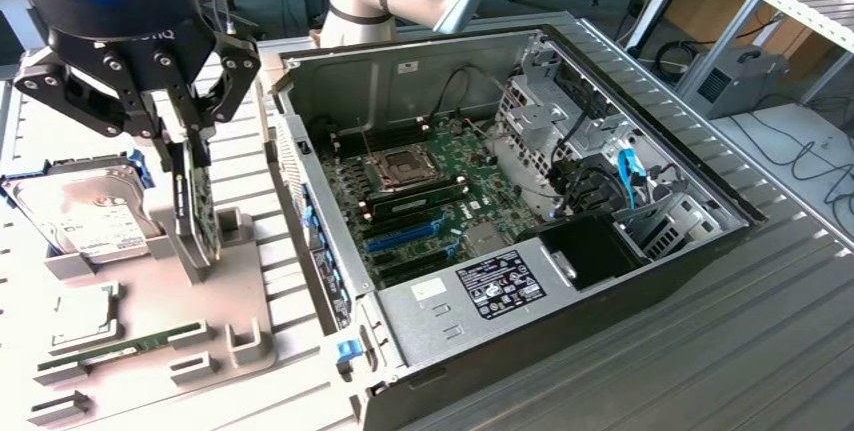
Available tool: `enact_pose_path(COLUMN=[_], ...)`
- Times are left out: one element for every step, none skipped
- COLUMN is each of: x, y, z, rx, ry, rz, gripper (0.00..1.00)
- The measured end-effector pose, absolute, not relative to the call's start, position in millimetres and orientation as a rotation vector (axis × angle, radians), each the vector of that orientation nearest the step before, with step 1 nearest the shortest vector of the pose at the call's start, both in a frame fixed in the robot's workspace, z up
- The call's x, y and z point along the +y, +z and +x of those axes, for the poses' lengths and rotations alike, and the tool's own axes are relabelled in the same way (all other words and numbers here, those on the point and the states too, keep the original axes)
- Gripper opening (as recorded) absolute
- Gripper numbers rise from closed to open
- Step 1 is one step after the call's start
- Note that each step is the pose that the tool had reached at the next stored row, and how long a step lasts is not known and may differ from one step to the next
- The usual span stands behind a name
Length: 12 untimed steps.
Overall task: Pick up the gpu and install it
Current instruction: 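Pick up the gpu and move the gpu toward the slot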
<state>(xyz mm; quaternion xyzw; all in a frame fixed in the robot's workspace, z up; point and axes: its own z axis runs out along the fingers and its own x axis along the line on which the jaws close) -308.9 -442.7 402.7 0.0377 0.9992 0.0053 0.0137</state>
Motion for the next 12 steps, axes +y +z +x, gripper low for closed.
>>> enact_pose_path(x=[-442.7,-442.7,-442.7,-442.7,-442.7,-442.7,-442.7,-442.7,-442.7,-442.7,-442.7,-442.7], y=[403.2,403.5,403.9,404.2,404.5,404.8,405.0,405.3,405.7,406.0,406.3,407.1], z=[-308.9,-308.9,-308.9,-308.9,-308.9,-308.9,-308.9,-308.9,-308.9,-308.9,-308.9,-308.9], rx=[3.112,3.112,3.112,3.112,3.112,3.112,3.112,3.112,3.112,3.112,3.112,3.112], ry=[0.016,0.016,0.017,0.016,0.016,0.016,0.016,0.016,0.016,0.016,0.016,0.016], rz=[0.117,0.117,0.117,0.117,0.117,0.117,0.117,0.117,0.117,0.117,0.117,0.117], gripper=[0.27,0.27,0.27,0.27,0.27,0.27,0.27,0.27,0.27,0.27,0.27,0.27])
